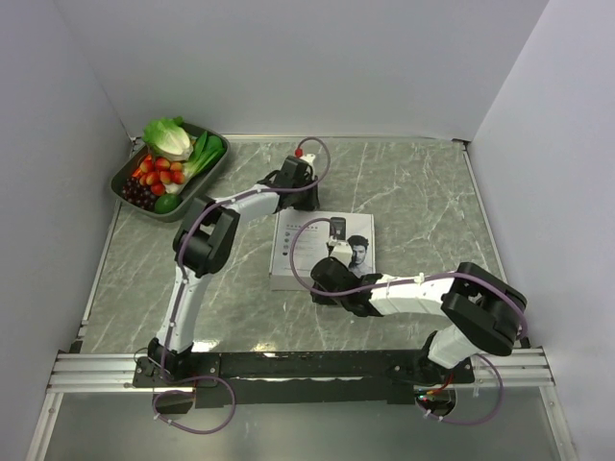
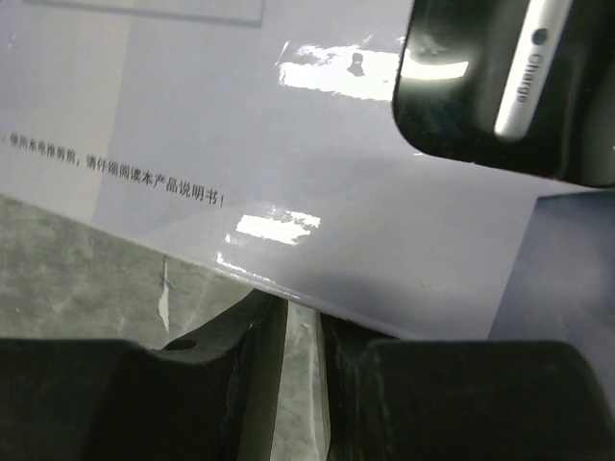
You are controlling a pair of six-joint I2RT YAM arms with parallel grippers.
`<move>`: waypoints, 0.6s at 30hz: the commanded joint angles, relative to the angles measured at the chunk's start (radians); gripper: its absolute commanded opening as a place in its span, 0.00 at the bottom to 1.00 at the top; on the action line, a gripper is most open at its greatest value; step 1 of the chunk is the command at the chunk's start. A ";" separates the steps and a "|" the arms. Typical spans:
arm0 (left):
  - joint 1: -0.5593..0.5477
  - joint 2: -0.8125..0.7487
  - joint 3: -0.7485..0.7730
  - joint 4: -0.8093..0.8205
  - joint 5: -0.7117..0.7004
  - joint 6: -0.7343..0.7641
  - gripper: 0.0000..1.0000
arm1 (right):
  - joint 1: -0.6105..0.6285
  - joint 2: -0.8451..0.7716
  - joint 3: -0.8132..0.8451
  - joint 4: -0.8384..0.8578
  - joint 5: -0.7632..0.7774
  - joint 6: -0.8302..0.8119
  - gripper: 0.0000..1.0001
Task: Sort the hair-cutting tools
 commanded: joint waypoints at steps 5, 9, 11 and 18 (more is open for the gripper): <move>-0.035 -0.107 -0.226 -0.046 0.129 0.006 0.25 | -0.019 0.020 0.007 -0.247 0.102 -0.031 0.26; -0.061 -0.121 -0.286 -0.024 0.148 0.012 0.25 | -0.019 0.051 0.030 -0.241 0.101 -0.053 0.26; -0.083 -0.124 -0.295 -0.024 0.147 0.017 0.24 | -0.022 0.071 0.058 -0.251 0.111 -0.056 0.27; -0.135 -0.188 -0.427 0.045 0.156 -0.009 0.24 | -0.078 0.112 0.064 -0.213 0.122 -0.045 0.26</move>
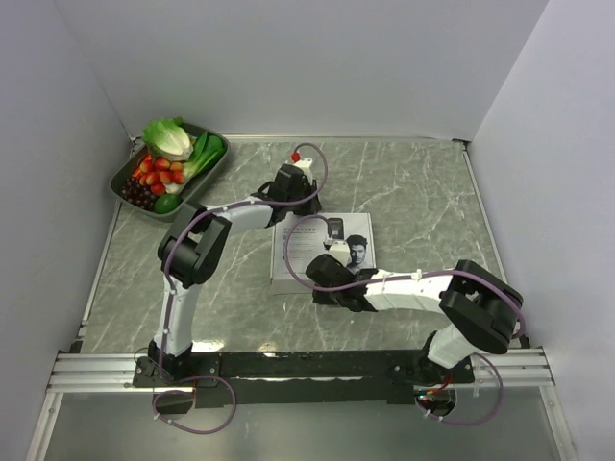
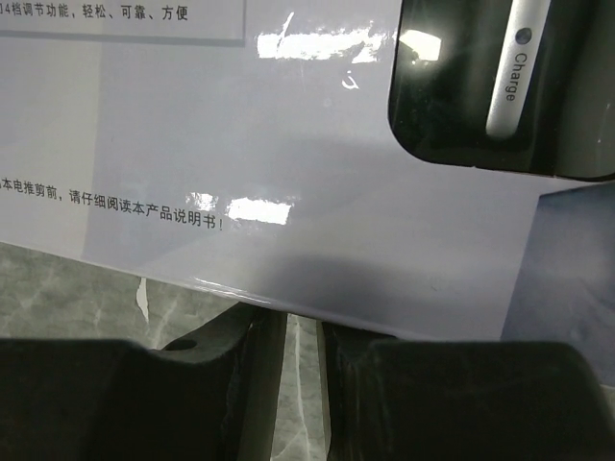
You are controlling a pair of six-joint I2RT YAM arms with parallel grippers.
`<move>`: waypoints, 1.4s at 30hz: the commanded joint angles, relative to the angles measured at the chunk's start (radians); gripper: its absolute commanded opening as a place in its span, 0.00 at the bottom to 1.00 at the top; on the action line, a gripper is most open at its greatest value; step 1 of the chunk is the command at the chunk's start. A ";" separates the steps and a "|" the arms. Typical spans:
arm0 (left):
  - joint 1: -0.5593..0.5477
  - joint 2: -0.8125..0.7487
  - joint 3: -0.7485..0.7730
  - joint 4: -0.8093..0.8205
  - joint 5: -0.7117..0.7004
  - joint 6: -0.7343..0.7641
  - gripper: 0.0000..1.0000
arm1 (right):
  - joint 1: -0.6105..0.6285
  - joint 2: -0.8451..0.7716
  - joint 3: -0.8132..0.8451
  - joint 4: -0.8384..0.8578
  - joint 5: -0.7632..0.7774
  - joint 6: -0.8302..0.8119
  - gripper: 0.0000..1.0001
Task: Sort the hair-cutting tools
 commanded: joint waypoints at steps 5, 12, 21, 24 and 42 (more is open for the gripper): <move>-0.151 -0.065 -0.240 -0.141 0.133 -0.021 0.24 | -0.102 0.132 0.022 -0.060 0.118 -0.036 0.26; -0.174 -0.055 -0.307 -0.100 0.121 -0.038 0.23 | -0.129 0.137 0.054 -0.098 0.133 -0.036 0.27; -0.163 -0.035 -0.218 -0.166 0.052 -0.036 0.21 | -0.107 0.047 -0.034 -0.054 0.095 -0.041 0.27; -0.154 -0.055 -0.140 -0.232 0.000 -0.046 0.23 | -0.091 0.030 -0.053 -0.054 0.089 -0.044 0.26; -0.051 0.238 0.552 -0.791 -0.056 -0.093 0.01 | -0.008 0.030 -0.067 -0.089 0.132 -0.027 0.25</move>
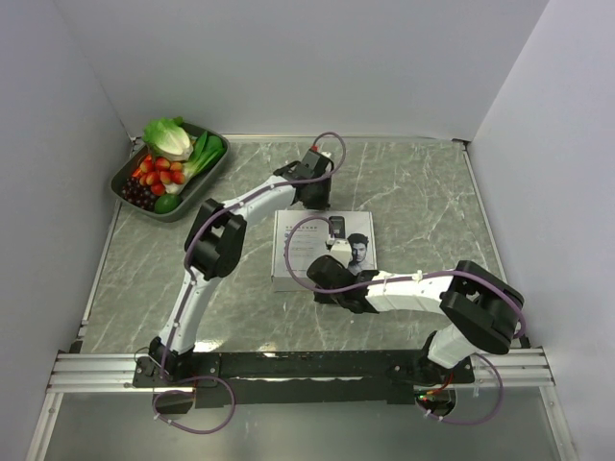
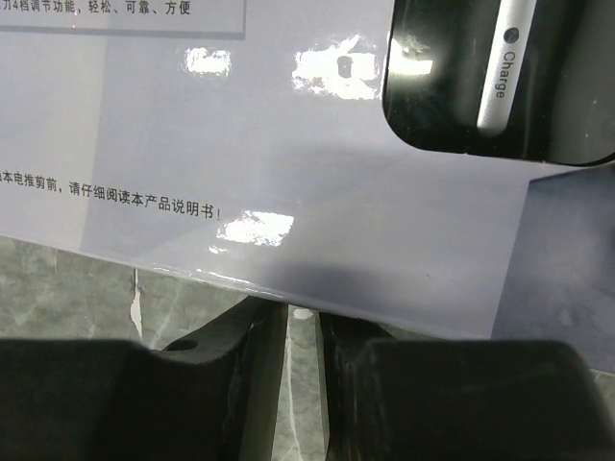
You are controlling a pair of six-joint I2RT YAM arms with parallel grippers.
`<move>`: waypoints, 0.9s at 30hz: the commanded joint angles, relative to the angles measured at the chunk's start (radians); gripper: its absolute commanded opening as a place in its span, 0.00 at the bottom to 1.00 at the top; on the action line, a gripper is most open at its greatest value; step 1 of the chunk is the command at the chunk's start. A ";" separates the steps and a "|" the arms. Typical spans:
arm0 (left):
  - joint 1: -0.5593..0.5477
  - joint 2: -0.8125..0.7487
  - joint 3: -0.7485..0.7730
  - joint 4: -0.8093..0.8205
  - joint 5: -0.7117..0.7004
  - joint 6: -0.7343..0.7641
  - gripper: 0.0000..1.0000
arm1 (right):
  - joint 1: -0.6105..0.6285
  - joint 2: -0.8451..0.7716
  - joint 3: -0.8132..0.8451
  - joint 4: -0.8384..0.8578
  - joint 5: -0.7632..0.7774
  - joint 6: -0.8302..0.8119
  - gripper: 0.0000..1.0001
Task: Sort the hair-cutting tools
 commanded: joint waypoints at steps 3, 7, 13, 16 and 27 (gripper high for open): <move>0.014 0.059 0.027 -0.246 0.045 0.007 0.01 | -0.010 0.041 -0.045 -0.123 0.096 -0.026 0.25; 0.014 0.040 -0.040 -0.261 0.067 0.021 0.01 | -0.008 0.048 -0.040 -0.134 0.105 -0.024 0.25; -0.014 -0.035 -0.207 -0.217 0.119 0.047 0.01 | -0.016 0.093 -0.002 -0.161 0.158 -0.015 0.21; -0.037 -0.041 -0.247 -0.224 0.113 0.059 0.01 | -0.021 0.105 0.009 -0.161 0.182 -0.006 0.18; -0.084 -0.098 -0.399 -0.151 0.162 0.060 0.01 | -0.042 0.090 0.018 -0.180 0.316 0.008 0.15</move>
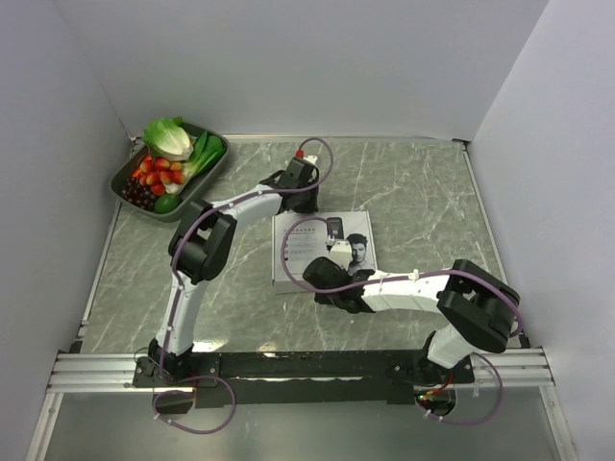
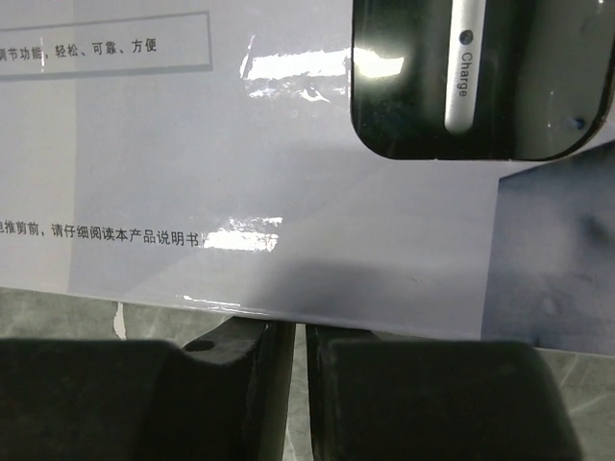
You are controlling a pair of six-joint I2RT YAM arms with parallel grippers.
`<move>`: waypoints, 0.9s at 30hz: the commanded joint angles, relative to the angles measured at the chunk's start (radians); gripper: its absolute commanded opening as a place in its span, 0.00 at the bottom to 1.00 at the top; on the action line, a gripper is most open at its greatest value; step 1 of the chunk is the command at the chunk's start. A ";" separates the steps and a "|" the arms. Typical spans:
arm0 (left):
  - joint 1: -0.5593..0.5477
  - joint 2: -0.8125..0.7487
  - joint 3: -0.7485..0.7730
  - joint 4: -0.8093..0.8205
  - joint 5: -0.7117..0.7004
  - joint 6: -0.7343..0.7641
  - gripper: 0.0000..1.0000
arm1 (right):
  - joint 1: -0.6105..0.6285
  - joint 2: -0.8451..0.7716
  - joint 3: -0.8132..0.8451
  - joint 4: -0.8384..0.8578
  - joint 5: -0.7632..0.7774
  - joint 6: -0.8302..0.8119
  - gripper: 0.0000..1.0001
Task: Sort the hair-cutting tools
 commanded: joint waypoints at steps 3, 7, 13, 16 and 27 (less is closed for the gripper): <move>-0.136 -0.011 -0.149 -0.340 0.186 0.033 0.01 | -0.061 0.084 -0.017 -0.120 0.267 -0.017 0.15; -0.153 -0.032 -0.184 -0.320 0.178 0.031 0.01 | -0.075 0.107 0.009 -0.146 0.279 -0.004 0.12; -0.143 -0.005 -0.148 -0.344 0.082 0.022 0.01 | -0.046 0.029 0.000 -0.133 0.236 -0.027 0.12; -0.137 -0.033 -0.109 -0.358 0.011 -0.001 0.01 | -0.016 -0.032 -0.014 -0.152 0.206 -0.034 0.15; -0.137 -0.510 -0.350 -0.210 -0.298 -0.162 0.20 | 0.027 -0.313 -0.077 -0.264 0.198 -0.073 0.43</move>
